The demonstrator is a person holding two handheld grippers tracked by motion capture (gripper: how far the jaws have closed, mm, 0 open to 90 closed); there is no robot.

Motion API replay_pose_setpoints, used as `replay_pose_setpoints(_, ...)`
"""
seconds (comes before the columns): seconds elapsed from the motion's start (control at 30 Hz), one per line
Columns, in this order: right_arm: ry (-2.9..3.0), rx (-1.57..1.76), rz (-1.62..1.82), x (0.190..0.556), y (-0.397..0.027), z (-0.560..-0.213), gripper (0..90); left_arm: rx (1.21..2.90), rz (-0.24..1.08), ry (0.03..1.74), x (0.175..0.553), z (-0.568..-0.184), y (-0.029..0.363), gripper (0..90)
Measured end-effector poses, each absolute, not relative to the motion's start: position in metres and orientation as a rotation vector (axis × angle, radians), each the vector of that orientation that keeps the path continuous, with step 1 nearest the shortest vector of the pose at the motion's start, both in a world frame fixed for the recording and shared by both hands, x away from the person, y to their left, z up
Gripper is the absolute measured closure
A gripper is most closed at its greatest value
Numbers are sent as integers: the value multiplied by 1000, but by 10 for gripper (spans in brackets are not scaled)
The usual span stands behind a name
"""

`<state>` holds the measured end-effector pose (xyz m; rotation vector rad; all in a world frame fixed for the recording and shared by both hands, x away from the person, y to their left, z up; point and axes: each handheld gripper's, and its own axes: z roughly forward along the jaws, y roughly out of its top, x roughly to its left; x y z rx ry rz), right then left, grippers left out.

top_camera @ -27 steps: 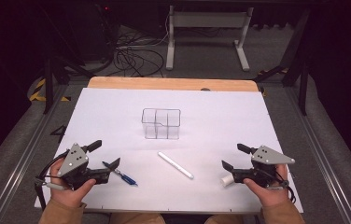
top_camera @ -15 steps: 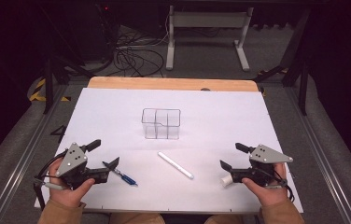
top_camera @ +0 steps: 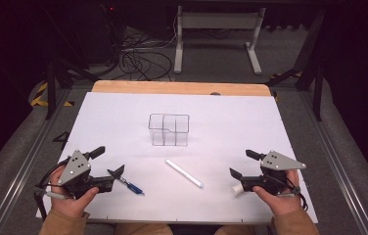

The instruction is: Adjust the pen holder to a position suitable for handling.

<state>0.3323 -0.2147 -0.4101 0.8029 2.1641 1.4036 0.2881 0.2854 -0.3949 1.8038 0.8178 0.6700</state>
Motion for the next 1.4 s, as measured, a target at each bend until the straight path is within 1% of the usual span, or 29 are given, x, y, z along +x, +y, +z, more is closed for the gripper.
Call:
replay_pose_setpoints(0.3, 2199, 786, 1414, 337, -202, -402, 170, 1793, 672, 824, 288, -394, 287, 149)
replay_pose_setpoints(0.77, 2305, 688, 1408, 344, -156, -387, 172, 1789, 674, 829, 288, -393, 291, 149)
replay_pose_setpoints(1.13, 2354, 629, 1405, 348, -130, -381, 171, 1785, 672, 833, 287, -393, 292, 148)
replay_pose_setpoints(1.4, 2366, 612, 1422, 349, -121, -379, 170, 1787, 671, 834, 287, -393, 292, 147)
